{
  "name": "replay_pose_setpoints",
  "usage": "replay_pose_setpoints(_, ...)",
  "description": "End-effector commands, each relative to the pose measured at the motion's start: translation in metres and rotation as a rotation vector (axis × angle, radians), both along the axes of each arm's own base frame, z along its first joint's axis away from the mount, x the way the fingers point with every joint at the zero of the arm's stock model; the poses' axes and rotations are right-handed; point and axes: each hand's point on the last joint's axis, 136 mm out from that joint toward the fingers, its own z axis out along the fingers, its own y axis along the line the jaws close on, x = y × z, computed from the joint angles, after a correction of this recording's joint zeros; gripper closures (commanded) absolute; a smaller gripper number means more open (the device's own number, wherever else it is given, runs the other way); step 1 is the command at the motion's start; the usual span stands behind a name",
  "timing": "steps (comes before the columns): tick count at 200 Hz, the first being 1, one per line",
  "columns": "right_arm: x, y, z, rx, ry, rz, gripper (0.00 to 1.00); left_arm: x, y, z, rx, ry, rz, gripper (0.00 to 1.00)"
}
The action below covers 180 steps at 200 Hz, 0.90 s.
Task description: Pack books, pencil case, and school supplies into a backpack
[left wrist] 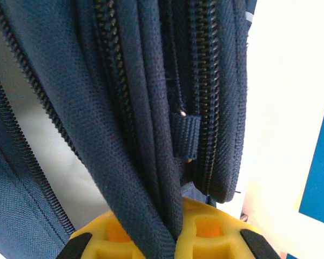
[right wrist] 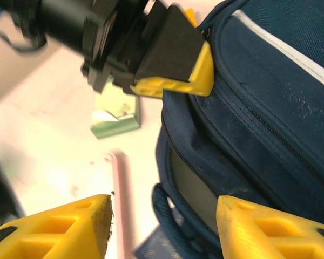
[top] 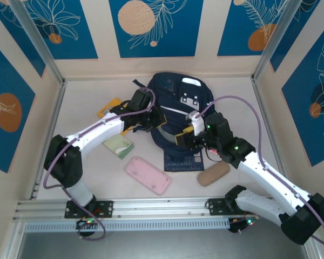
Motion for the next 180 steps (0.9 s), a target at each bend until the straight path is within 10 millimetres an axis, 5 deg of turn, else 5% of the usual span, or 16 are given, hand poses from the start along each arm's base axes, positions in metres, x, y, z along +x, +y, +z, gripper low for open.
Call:
replay_pose_setpoints(1,0.011,-0.005,-0.03,-0.279,-0.188,0.151,0.41,0.003,-0.005,0.023,-0.032,-0.057,-0.07,1.0)
replay_pose_setpoints(29,0.025,-0.01,-0.066,-0.448,-0.184,0.191,0.36,0.002,-0.006,0.022,-0.041,-0.052,-0.09,1.0)
replay_pose_setpoints(77,0.045,-0.016,-0.091,-0.541,-0.204,0.149,0.34,0.003,-0.006,0.026,-0.066,-0.051,-0.112,1.0)
replay_pose_setpoints(94,0.049,-0.021,-0.106,-0.589,-0.174,0.142,0.49,0.004,-0.005,0.025,-0.07,-0.05,-0.112,1.0)
replay_pose_setpoints(107,0.05,-0.018,-0.108,-0.587,-0.17,0.153,0.79,0.006,-0.005,0.027,-0.075,-0.055,-0.116,1.0)
replay_pose_setpoints(118,0.05,-0.014,-0.102,-0.556,-0.174,0.158,1.0,0.008,-0.006,0.029,-0.076,-0.064,-0.129,1.0)
replay_pose_setpoints(147,0.07,-0.012,-0.048,-0.38,-0.192,0.025,1.0,0.01,0.0,0.048,-0.031,-0.118,-0.158,0.68)
replay_pose_setpoints(180,0.112,-0.056,0.027,-0.125,-0.008,-0.297,1.0,0.01,0.031,0.087,0.043,-0.264,-0.12,0.46)
